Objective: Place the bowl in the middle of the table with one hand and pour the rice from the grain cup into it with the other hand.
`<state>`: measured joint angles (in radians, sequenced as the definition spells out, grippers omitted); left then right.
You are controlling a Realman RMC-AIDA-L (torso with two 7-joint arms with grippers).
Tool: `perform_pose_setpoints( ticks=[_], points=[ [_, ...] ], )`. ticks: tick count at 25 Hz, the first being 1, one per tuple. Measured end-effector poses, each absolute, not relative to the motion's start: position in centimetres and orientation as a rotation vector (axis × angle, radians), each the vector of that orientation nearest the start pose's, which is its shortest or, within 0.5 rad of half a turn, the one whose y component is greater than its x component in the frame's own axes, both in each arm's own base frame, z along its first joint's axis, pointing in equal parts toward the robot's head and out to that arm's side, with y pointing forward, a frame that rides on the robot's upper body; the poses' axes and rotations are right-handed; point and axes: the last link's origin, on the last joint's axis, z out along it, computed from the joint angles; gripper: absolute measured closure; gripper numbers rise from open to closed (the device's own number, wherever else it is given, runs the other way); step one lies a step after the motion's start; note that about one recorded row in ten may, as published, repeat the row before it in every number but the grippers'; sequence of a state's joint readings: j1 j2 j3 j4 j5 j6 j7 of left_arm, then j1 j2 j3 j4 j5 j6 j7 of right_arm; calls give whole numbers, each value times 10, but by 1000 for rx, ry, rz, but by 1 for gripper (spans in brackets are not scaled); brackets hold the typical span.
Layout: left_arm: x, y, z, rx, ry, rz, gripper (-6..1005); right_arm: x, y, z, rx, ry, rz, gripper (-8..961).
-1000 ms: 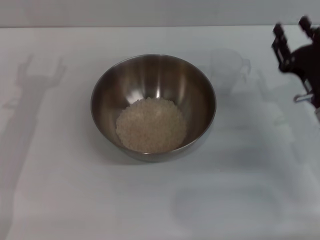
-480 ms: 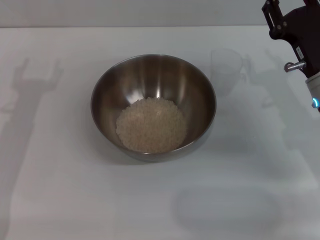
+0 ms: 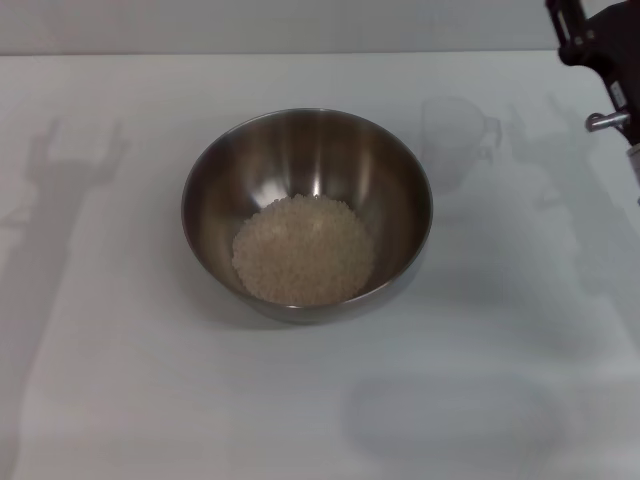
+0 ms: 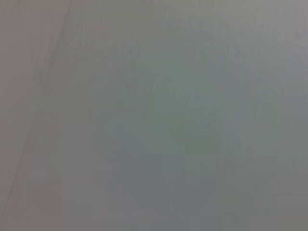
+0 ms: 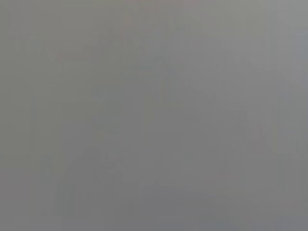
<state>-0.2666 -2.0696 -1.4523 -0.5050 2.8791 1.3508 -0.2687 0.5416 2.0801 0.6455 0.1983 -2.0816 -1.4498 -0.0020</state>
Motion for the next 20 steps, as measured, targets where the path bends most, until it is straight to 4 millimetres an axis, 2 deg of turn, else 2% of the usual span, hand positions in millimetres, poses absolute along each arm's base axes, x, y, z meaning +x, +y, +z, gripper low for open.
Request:
perform_pose_setpoints(
  ticks=[3,20],
  points=[
    [-285,322,53,-1378,-297,-1077,167,258,348,7,-1496,162,928,422],
    [-290,316,57,-1354,-265,-1077,167,253,352,10,-1503,127,937,422]
  ],
)
